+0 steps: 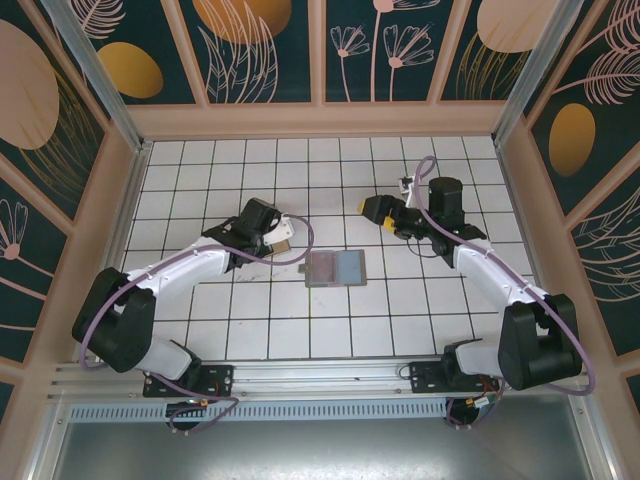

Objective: Take the credit cards out of the card holder

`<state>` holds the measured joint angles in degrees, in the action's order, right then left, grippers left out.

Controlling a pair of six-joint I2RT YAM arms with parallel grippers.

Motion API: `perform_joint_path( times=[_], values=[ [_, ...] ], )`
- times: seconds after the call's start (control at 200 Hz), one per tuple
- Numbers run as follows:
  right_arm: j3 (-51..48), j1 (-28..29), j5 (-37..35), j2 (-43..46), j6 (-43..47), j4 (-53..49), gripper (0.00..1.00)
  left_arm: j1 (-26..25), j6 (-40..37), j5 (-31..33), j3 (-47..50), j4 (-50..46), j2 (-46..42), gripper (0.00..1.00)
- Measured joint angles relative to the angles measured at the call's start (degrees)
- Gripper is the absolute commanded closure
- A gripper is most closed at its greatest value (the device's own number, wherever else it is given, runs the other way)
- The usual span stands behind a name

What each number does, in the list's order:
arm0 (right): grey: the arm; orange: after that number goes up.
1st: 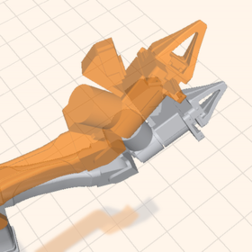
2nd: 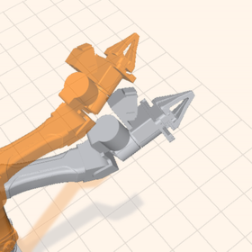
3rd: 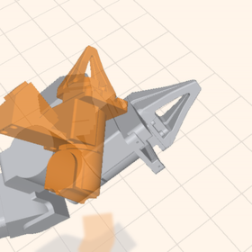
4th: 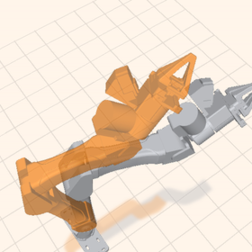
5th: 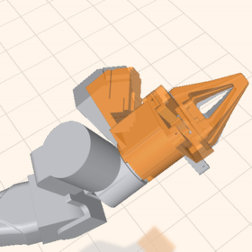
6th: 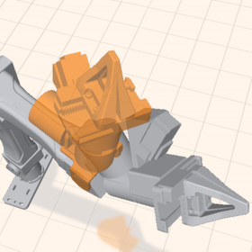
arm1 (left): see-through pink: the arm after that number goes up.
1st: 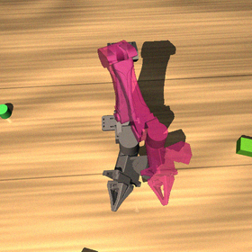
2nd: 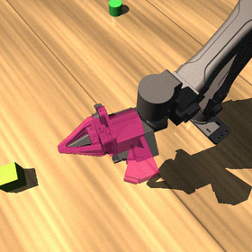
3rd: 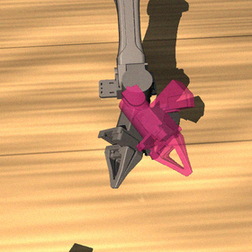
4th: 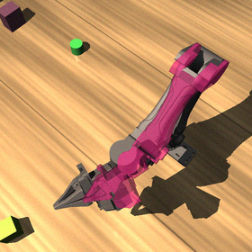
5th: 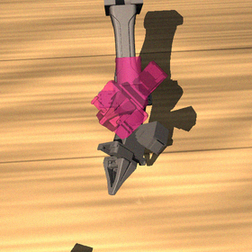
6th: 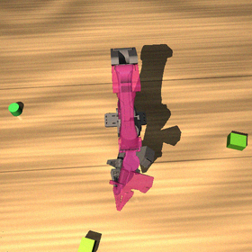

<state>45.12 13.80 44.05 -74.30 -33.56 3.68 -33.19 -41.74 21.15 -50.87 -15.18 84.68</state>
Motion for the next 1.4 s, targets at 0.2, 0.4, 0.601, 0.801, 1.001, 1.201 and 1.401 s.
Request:
perform_joint_path(
  times=[0.2, 0.4, 0.601, 0.801, 1.001, 1.201, 1.401],
  values=[
    [-0.07, 0.0, 0.44, 0.0, 0.0, 0.42, 0.01, 0.0, -1.2, -0.11, -0.24, 3.78, 0.59, 1.0],
    [-0.33, -0.33, 0.57, 0.0, 0.0, 0.42, 0.01, 0.0, -1.18, -1.2, -1.09, 5.25, 2.6, 1.0],
    [-0.79, -0.81, 0.59, 0.0, 0.0, 0.44, 0.01, 0.0, -1.14, -2.25, -1.09, 5.6, 4.26, 1.0],
    [-0.83, -1.14, 0.61, 0.0, 0.0, 0.46, 0.01, 0.0, -1.14, -2.6, -1.09, 6.05, 4.94, 0.93],
    [-0.83, -1.16, 0.63, 0.0, 0.0, 0.48, 0.01, 0.0, -1.49, -1.18, -0.52, 8.22, 5.05, 0.7],
    [-0.83, -1.36, 0.98, 0.0, 0.0, 0.46, 0.01, 0.68, -0.9, 0.81, 0.11, 10.73, 5.16, 0.59],
    [-0.83, -1.4, 1.03, 0.0, -0.04, 0.55, 0.01, 1.73, -0.17, 2.12, 0.09, 12.2, 5.22, 0.58]
  ],
)
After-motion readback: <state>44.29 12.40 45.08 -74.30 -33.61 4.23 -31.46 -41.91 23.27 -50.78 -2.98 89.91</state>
